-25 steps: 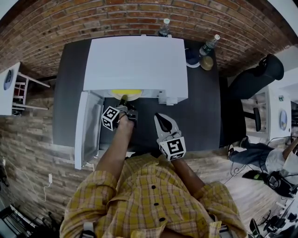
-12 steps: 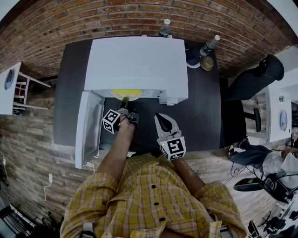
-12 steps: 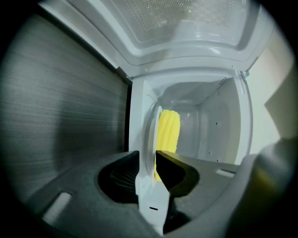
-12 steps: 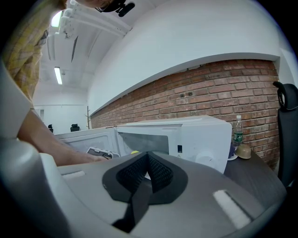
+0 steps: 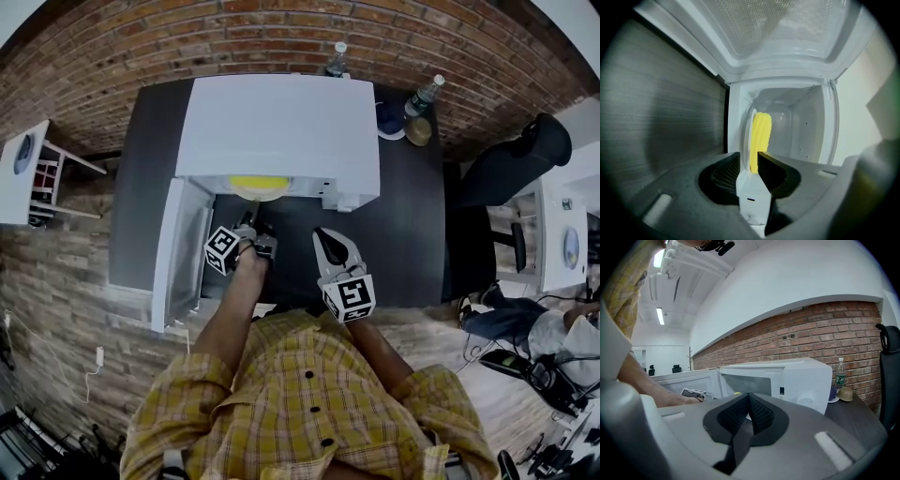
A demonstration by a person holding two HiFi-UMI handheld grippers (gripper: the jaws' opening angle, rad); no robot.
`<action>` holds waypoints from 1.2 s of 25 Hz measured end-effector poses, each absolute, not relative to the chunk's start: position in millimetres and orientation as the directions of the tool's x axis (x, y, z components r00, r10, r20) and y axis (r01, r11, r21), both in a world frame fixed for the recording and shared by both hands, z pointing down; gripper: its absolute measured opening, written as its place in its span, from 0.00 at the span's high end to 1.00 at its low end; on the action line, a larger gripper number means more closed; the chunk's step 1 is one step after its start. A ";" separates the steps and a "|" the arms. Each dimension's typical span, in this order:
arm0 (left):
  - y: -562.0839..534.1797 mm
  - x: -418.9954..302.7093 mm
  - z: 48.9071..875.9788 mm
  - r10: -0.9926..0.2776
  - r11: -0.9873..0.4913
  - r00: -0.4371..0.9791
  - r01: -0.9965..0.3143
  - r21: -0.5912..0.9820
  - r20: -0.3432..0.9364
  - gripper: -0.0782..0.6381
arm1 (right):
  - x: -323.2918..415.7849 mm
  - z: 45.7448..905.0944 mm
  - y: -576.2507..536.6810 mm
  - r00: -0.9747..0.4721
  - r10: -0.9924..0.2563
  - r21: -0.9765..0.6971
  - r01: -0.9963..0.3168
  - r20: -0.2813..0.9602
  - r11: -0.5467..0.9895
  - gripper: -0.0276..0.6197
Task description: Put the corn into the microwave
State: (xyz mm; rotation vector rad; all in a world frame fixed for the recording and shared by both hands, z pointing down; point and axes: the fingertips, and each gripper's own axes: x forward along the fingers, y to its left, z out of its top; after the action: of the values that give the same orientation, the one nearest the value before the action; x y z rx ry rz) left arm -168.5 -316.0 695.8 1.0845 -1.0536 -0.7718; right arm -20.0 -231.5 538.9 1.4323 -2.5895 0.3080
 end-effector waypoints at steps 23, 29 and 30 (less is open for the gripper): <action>-249.3 -120.3 577.0 -0.848 -0.053 0.529 -0.138 0.989 0.028 0.90 | -16.7 534.7 -218.6 -0.535 -0.810 -0.157 -0.845 0.239 0.511 0.95; -233.9 -116.8 564.8 -0.817 -0.158 0.569 -0.383 0.910 0.098 0.90 | -16.0 533.1 -215.8 -0.545 -0.802 -0.163 -0.839 0.246 0.520 0.95; -232.0 -115.5 560.8 -0.812 -0.185 0.575 -0.414 0.892 0.098 0.90 | -16.3 532.3 -215.1 -0.547 -0.800 -0.163 -0.837 0.245 0.522 0.95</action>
State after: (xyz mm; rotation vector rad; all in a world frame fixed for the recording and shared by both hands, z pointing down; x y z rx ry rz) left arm -115.5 -232.0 560.8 1.8046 -1.0049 -0.4980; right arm -16.3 -215.1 532.3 1.4163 -2.6173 0.3960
